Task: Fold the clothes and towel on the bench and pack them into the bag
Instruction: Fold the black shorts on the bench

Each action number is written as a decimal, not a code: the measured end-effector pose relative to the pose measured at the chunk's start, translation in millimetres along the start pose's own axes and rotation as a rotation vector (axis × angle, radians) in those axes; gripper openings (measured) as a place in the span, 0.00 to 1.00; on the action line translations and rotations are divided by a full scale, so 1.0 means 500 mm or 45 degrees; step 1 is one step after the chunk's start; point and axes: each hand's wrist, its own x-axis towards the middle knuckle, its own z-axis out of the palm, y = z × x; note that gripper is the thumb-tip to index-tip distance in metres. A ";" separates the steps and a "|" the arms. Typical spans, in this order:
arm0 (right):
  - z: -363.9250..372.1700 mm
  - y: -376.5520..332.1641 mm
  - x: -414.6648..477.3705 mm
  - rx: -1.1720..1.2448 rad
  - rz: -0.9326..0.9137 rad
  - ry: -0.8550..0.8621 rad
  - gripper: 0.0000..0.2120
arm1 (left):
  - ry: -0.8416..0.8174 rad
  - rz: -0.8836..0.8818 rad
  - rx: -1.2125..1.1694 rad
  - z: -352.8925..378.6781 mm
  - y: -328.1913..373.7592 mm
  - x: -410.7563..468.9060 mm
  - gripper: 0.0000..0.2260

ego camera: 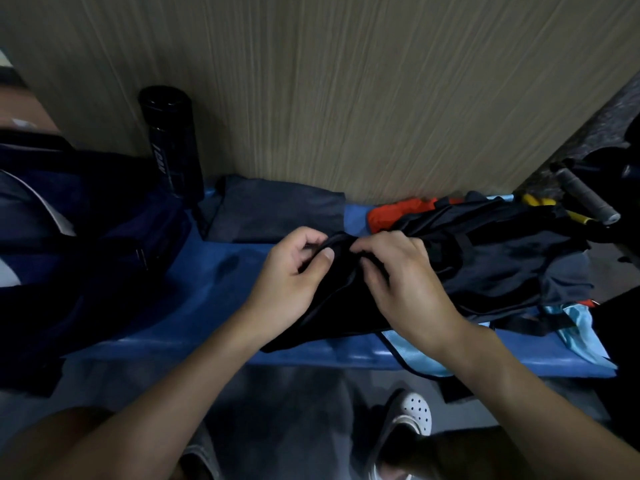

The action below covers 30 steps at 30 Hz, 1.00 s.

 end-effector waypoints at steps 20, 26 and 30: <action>-0.001 0.014 0.047 0.307 -0.001 -0.155 0.04 | 0.076 -0.021 0.102 -0.012 0.007 0.012 0.14; -0.019 0.017 0.057 0.519 0.151 -0.279 0.02 | 0.055 -0.044 0.110 -0.014 0.010 0.012 0.13; -0.019 0.024 0.062 0.399 0.043 -0.224 0.05 | 0.030 -0.041 0.098 -0.016 0.010 0.012 0.12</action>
